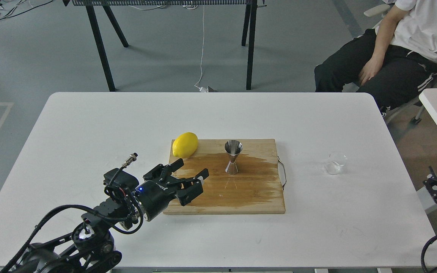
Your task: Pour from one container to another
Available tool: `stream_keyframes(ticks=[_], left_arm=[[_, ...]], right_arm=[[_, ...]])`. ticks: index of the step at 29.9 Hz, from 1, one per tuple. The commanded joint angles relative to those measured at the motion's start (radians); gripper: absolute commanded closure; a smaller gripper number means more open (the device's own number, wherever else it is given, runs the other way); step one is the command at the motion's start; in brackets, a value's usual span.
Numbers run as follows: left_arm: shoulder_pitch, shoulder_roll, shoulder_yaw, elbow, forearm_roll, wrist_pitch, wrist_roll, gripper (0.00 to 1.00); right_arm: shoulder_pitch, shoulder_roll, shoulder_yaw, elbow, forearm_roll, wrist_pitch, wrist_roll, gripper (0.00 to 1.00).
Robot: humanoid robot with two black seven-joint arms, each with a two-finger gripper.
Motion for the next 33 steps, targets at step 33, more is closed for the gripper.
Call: stream_keyframes(ticks=[33], left_arm=[[-0.051,0.047,-0.447,0.19,-1.841,-0.47,-0.13,0.0]], right_arm=[[-0.201,0.08,-0.059,0.71,0.187,-0.175,-0.072,0.0]])
